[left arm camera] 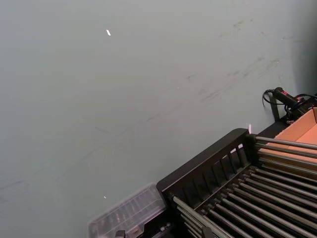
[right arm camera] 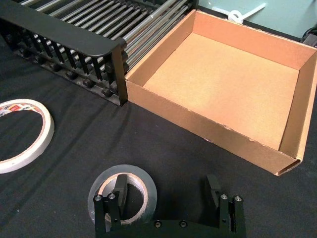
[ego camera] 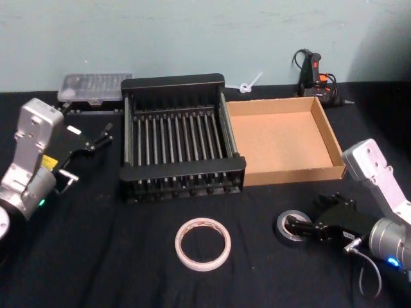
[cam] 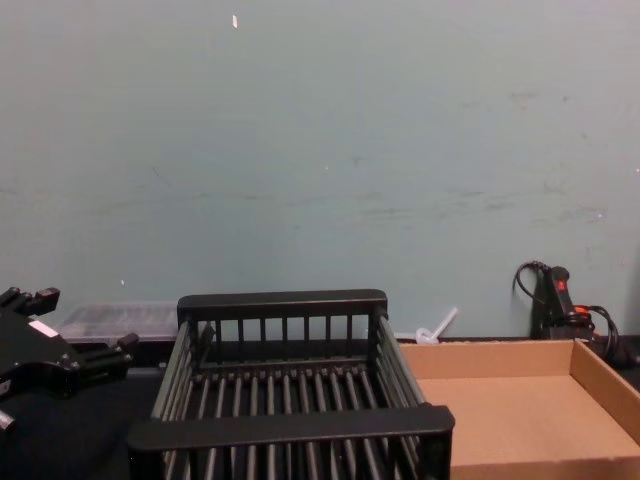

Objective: Pick up the white tape and place it into the black box , Pick up the silver tape and place it into the brown box.

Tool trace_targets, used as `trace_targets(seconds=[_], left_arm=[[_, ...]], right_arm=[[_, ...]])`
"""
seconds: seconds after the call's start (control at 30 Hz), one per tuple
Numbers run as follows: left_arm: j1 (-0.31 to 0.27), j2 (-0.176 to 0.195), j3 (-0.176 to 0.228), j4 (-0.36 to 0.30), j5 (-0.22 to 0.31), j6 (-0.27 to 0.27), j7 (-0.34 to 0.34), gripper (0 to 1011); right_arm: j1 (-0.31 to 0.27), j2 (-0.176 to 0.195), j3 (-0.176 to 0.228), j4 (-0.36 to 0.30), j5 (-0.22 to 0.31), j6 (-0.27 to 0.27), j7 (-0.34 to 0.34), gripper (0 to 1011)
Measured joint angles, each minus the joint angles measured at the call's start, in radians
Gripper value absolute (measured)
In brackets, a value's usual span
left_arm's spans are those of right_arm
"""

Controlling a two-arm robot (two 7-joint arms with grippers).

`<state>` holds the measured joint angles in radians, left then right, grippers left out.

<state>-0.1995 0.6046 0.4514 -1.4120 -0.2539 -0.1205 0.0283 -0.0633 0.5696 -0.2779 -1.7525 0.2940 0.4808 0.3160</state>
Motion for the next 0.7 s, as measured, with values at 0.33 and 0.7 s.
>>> trace_targets(seconds=[0.33,0.7], left_arm=[[0.000,0.000,0.000,0.000,0.000,0.000,0.000,1001],[0.000,0.000,0.000,0.000,0.000,0.000,0.000,1001]], right_arm=[[-0.001,0.001,0.000,0.000,0.001,-0.001,0.000,958],[-0.001,0.002,-0.001,-0.001,0.002,-0.002,-0.001,677]])
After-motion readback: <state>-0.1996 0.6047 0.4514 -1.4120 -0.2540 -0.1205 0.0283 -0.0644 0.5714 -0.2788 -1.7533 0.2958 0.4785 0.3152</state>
